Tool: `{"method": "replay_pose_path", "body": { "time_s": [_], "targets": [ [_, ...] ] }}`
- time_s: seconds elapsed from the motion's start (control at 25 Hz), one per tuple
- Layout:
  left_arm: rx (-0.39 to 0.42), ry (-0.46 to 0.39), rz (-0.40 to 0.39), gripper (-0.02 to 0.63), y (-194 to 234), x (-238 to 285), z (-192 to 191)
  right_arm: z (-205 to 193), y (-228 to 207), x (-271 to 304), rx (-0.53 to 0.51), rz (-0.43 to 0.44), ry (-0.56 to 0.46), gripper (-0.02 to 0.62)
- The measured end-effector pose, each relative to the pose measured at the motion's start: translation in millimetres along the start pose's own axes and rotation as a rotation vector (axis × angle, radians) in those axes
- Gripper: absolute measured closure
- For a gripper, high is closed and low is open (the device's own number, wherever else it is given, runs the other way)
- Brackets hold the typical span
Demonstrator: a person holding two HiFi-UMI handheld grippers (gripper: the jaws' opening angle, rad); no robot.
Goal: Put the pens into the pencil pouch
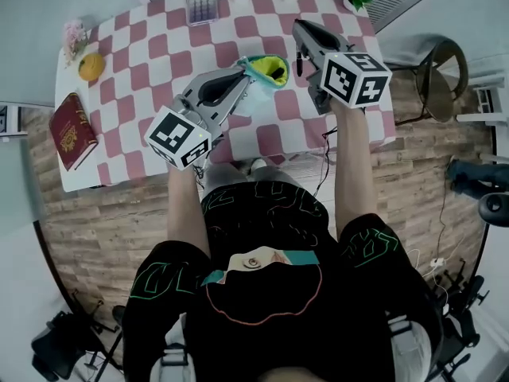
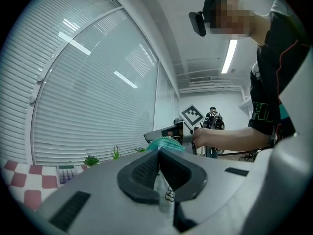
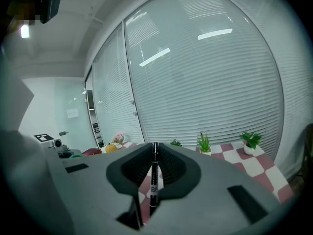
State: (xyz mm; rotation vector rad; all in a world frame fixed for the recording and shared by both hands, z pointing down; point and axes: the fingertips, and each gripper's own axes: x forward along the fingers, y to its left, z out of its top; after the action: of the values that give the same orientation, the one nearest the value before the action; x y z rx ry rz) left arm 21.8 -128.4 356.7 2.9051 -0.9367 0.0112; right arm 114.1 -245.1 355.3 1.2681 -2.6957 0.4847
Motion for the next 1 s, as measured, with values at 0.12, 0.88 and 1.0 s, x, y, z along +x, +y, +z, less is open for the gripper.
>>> {"method": "replay_pose_path", "body": {
  "time_s": [0.12, 0.88, 1.0],
  "targets": [
    [0.009, -0.005, -0.001, 0.604, -1.2, 2.5, 3.6, 13.1, 6.1, -10.0, -0.009, -0.001, -0.043, 0.554],
    [0.045, -0.025, 0.012, 0.604, 2.5, 7.6, 17.1, 94.3, 31.6, -56.0, -0.034, 0.037, -0.294, 0.554],
    [0.045, -0.021, 0.011, 0.604, 2.3, 10.3, 16.1, 99.7, 38.6, -58.1, -0.031, 0.057, -0.321, 0.554]
  ]
}}
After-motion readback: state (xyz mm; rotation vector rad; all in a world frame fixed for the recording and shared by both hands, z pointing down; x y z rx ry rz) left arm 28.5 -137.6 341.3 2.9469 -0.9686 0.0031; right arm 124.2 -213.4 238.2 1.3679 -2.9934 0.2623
